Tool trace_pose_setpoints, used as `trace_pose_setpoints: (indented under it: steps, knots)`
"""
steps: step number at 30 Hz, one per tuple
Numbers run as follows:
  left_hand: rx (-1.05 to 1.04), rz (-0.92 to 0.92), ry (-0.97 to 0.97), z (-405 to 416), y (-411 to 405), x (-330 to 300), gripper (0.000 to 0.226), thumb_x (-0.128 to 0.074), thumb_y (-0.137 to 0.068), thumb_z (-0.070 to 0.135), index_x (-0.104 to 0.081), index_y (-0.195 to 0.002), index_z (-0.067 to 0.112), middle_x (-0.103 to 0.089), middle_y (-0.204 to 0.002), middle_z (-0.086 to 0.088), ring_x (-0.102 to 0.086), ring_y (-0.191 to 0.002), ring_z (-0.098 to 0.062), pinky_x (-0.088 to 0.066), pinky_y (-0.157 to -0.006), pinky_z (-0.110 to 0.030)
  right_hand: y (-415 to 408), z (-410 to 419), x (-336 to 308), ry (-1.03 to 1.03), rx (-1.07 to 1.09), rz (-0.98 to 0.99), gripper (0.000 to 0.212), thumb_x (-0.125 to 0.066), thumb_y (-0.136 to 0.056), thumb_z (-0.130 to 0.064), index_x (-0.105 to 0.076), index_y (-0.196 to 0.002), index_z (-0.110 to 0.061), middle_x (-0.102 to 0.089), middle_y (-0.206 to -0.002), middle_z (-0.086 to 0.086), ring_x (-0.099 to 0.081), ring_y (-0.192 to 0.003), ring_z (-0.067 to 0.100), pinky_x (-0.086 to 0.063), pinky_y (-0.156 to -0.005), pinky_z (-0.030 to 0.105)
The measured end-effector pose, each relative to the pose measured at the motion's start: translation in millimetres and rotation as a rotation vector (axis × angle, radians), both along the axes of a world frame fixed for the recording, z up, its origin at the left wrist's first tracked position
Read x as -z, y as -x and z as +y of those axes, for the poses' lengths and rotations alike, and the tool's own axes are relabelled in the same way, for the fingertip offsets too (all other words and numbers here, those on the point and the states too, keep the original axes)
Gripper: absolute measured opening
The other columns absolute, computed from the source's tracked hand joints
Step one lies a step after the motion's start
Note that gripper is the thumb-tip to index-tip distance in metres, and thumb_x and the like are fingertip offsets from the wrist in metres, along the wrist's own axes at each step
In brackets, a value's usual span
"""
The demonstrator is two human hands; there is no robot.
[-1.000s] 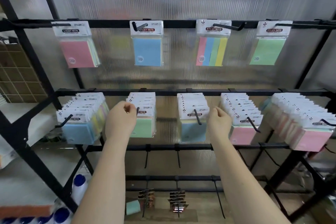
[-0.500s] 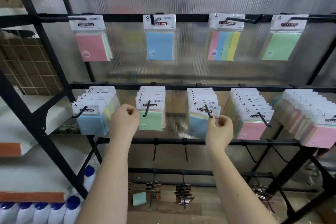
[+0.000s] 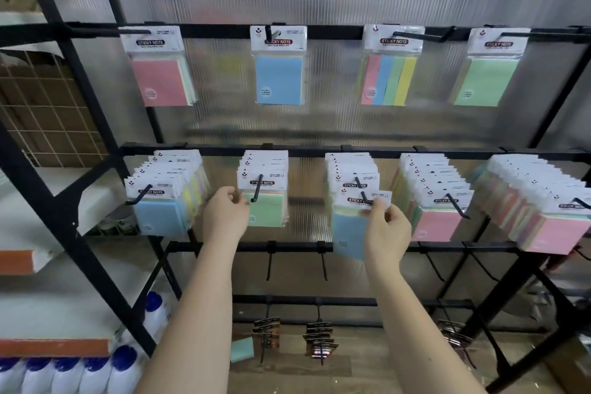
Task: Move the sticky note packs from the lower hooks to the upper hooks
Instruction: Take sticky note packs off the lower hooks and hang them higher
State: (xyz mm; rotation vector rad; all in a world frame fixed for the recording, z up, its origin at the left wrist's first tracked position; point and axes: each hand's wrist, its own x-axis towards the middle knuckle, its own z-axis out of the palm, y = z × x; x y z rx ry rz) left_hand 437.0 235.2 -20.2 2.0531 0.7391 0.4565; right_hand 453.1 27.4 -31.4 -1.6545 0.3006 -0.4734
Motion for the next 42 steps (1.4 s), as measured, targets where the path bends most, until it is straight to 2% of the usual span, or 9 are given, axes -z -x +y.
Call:
trace_pose_setpoints:
  steps: [2,8,11,14,17,21,26,30,42]
  knots:
    - [0.022,0.001,0.016,1.0,-5.4,1.7,0.041,-0.045,-0.097,0.018,-0.044,-0.137,0.013,-0.051,-0.137,-0.003,-0.053,-0.108,-0.022,-0.035,-0.076,-0.027,7.0,0.0,-4.5,0.026,0.048,-0.019,0.045,-0.043,-0.097,-0.026,-0.034,-0.053,-0.019,-0.036,-0.051,-0.006,-0.03,-0.051,0.012,-0.023,-0.05,0.03]
    - [0.054,-0.047,0.04,-1.3,-12.4,8.3,0.034,-0.055,-0.091,0.015,-0.052,-0.125,0.012,-0.059,-0.116,-0.002,-0.052,-0.081,-0.013,-0.033,-0.052,-0.019,20.5,-4.4,-16.6,0.035,0.127,-0.105,0.047,-0.047,-0.095,-0.023,-0.033,-0.049,-0.017,-0.042,-0.049,-0.002,-0.037,-0.051,0.013,-0.03,-0.047,0.017]
    - [0.019,-0.079,0.033,-6.4,-8.5,10.2,0.035,-0.054,-0.092,0.014,-0.049,-0.126,0.012,-0.059,-0.113,-0.003,-0.051,-0.084,-0.014,-0.032,-0.05,-0.018,23.0,-6.0,-23.4,0.012,0.14,-0.135,0.047,-0.046,-0.094,-0.022,-0.031,-0.05,-0.017,-0.036,-0.047,-0.004,-0.041,-0.054,0.017,-0.028,-0.048,0.02]
    - [-0.027,-0.109,0.088,-12.7,-4.2,9.2,0.025,-0.057,-0.091,0.017,-0.05,-0.115,0.013,-0.058,-0.103,0.0,-0.052,-0.083,-0.016,-0.032,-0.049,-0.02,24.9,-6.1,-30.9,-0.025,0.126,-0.17,0.047,-0.047,-0.092,-0.02,-0.026,-0.05,-0.019,-0.029,-0.043,-0.008,-0.027,-0.051,0.013,-0.024,-0.052,0.029]
    - [-0.016,-0.097,0.131,-14.7,-3.3,11.8,0.013,-0.053,-0.094,0.02,-0.054,-0.104,0.012,-0.057,-0.098,0.0,-0.051,-0.079,-0.016,-0.031,-0.05,-0.02,27.5,-7.6,-37.1,-0.046,0.097,-0.21,0.048,-0.046,-0.092,-0.017,-0.023,-0.051,-0.02,-0.027,-0.037,-0.01,-0.022,-0.044,0.008,-0.017,-0.046,0.021]
    - [0.025,-0.122,0.184,-15.0,-1.1,13.3,0.023,-0.046,-0.098,0.021,-0.061,-0.092,0.004,-0.062,-0.083,-0.003,-0.048,-0.063,-0.012,-0.031,-0.051,-0.023,30.6,-9.3,-44.5,-0.079,0.082,-0.241,0.049,-0.047,-0.093,-0.014,-0.022,-0.051,-0.02,-0.025,-0.036,-0.01,-0.02,-0.041,0.007,-0.016,-0.042,0.019]
    - [0.024,-0.128,0.118,-13.1,7.6,5.9,0.038,-0.042,-0.098,0.021,-0.034,-0.063,0.012,-0.037,-0.061,-0.001,-0.033,-0.057,-0.018,-0.021,-0.051,-0.027,34.2,-6.0,-51.0,-0.093,0.078,-0.267,0.049,-0.047,-0.093,-0.018,-0.022,-0.051,-0.021,-0.024,-0.037,-0.01,-0.02,-0.044,0.008,-0.018,-0.047,0.023]
    - [0.024,-0.155,0.095,-16.0,21.6,-3.1,0.039,-0.038,-0.1,0.02,-0.033,-0.062,0.015,-0.035,-0.06,0.0,-0.031,-0.054,-0.016,-0.023,-0.049,-0.027,36.4,0.2,-53.9,-0.075,0.041,-0.302,0.051,-0.048,-0.096,-0.024,-0.023,-0.051,-0.024,-0.028,-0.04,-0.011,-0.022,-0.047,0.007,-0.021,-0.052,0.028]
    - [0.057,-0.286,-0.022,-4.9,63.8,-14.9,0.037,-0.033,-0.101,0.025,-0.037,-0.068,0.008,-0.044,-0.065,-0.008,-0.036,-0.06,-0.02,-0.026,-0.055,-0.031,57.4,14.9,-68.0,-0.078,-0.005,-0.363,0.045,-0.057,-0.095,-0.03,-0.04,-0.053,-0.027,-0.037,-0.04,-0.017,-0.031,-0.044,0.003,-0.023,-0.047,0.016]
